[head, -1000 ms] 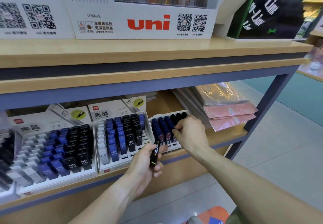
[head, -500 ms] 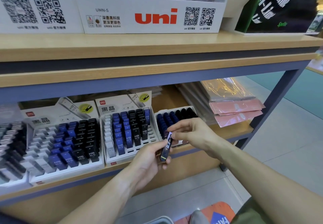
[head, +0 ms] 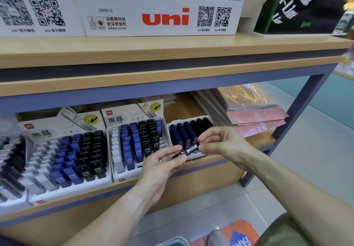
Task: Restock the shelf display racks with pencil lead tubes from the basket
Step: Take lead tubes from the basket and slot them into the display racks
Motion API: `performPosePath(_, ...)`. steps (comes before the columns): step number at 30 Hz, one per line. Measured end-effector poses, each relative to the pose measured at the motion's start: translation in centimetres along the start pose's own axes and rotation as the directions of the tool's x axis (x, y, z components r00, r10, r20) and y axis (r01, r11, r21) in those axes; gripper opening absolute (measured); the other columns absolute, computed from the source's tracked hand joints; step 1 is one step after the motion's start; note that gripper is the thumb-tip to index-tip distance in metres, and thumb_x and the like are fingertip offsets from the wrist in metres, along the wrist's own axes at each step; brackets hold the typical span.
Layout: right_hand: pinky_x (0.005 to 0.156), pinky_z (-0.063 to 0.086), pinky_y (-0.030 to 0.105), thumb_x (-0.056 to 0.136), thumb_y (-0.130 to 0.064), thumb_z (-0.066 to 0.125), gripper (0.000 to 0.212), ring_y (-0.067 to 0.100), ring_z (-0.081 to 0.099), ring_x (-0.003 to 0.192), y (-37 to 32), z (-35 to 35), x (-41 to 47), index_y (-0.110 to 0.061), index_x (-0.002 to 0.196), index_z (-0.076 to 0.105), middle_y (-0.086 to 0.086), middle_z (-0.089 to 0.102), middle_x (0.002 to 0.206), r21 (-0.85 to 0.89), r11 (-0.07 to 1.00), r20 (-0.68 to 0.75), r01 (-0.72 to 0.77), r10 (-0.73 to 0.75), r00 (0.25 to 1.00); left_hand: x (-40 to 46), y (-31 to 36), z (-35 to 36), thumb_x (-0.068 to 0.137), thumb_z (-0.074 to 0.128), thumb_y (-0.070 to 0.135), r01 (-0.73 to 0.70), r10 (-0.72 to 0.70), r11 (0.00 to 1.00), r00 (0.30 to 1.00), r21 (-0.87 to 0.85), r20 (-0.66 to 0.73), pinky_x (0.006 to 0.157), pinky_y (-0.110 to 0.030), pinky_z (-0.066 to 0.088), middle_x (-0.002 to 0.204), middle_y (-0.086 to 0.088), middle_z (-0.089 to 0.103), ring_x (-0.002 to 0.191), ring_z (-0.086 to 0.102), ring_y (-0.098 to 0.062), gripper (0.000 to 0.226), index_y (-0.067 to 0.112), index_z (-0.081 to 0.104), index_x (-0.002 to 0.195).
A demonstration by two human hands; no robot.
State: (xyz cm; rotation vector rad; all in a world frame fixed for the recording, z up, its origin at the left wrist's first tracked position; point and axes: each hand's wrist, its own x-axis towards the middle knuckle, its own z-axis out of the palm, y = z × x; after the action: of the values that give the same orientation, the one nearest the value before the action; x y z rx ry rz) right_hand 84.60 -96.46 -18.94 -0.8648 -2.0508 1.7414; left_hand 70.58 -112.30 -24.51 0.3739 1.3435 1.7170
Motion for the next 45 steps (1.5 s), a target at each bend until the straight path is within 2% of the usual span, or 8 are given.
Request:
performPosePath(6,0.085,0.061,0.039,0.081,0.007,0.077,0.028,0.036,0.075,0.091,0.2,-0.3,0.0,-0.006,0.104,0.071,0.022,0.074,0.095,-0.007,1.0,0.014,-0.018,0.019,1.0,-0.2,0.2,0.2,0.077,0.079,-0.006,-0.019,0.018,0.998,1.0,-0.063,-0.025,0.098,-0.035,0.053,0.102,-0.01,0.078,0.093,0.075,-0.019,0.042,0.008,0.071,0.116)
performPosePath(11,0.073,0.056,0.026,0.078,0.008,0.08,0.027,0.02,0.07,0.077,0.6,0.4,-0.4,-0.004,0.1,0.071,0.016,0.075,0.089,-0.128,0.984,0.187,-0.125,0.148,0.971,-0.2,0.5,0.4,0.075,0.079,0.0,-0.027,0.023,0.984,0.999,-0.177,-0.027,0.087,-0.03,0.057,0.105,-0.018,0.077,0.09,0.074,-0.021,0.042,0.001,0.068,0.116)
performPosePath(17,0.079,0.059,0.033,0.084,-0.003,0.079,0.021,0.022,0.073,0.087,0.9,1.4,-0.5,-0.006,0.103,0.07,0.017,0.076,0.093,-0.172,0.978,0.298,-0.119,0.167,0.94,-0.4,0.5,0.4,0.081,0.076,0.003,-0.025,0.026,0.991,1.0,-0.128,0.001,0.08,-0.028,0.061,0.106,-0.019,0.076,0.096,0.075,-0.026,0.035,0.005,0.072,0.116)
performPosePath(27,0.071,0.055,0.024,0.087,-0.009,0.079,0.017,0.021,0.073,0.082,0.5,0.8,-0.1,-0.01,0.104,0.077,0.015,0.076,0.095,-0.091,0.994,0.08,0.066,-0.058,0.995,-0.2,0.1,1.7,0.077,0.085,0.013,-0.105,0.103,0.985,0.994,0.135,0.021,0.096,-0.03,0.053,0.102,-0.003,0.079,0.102,0.074,-0.015,0.03,0.016,0.079,0.106)
performPosePath(31,0.075,0.059,0.032,0.088,-0.01,0.078,0.013,0.024,0.075,0.083,0.6,-1.3,0.6,-0.013,0.1,0.076,0.009,0.078,0.089,-0.096,0.991,-0.233,0.09,-0.11,0.966,0.8,-0.7,2.3,0.084,0.081,0.008,-0.119,0.124,0.969,0.992,0.216,-0.01,0.08,-0.014,0.053,0.104,0.004,0.078,0.099,0.072,-0.004,0.034,0.023,0.074,0.114)
performPosePath(34,0.078,0.058,0.03,0.087,-0.013,0.078,0.013,0.018,0.074,0.08,1.5,-3.0,1.1,-0.024,0.092,0.075,0.001,0.077,0.084,-0.274,0.959,-0.386,0.07,-0.176,0.905,1.4,-2.1,2.5,0.094,0.07,0.01,-0.068,0.085,0.923,0.996,0.379,-0.028,0.085,-0.025,0.057,0.101,0.004,0.077,0.093,0.073,-0.011,0.029,0.028,0.071,0.117)
performPosePath(36,0.074,0.056,0.028,0.087,-0.014,0.078,0.014,0.015,0.072,0.077,2.0,-3.6,1.4,-0.027,0.088,0.074,-0.003,0.076,0.08,-0.384,0.922,-0.417,0.039,-0.211,0.884,1.8,-3.1,2.7,0.098,0.066,0.014,-0.061,0.061,0.873,0.998,0.484,0.015,0.09,-0.036,0.058,0.092,0.007,0.076,0.085,0.073,-0.013,0.031,0.032,0.066,0.123)
performPosePath(45,0.059,0.039,0.009,0.087,-0.015,0.075,0.012,-0.005,0.061,0.069,3.2,-4.1,2.5,-0.026,0.094,0.076,-0.012,0.073,0.084,-0.603,0.798,-0.384,-0.013,-0.275,0.881,2.4,-4.8,5.9,0.1,0.057,0.022,-0.169,-0.008,0.731,0.967,0.662,0.256,0.06,-0.018,0.046,0.1,0.01,0.07,0.079,0.07,-0.008,0.059,0.052,0.039,0.147)
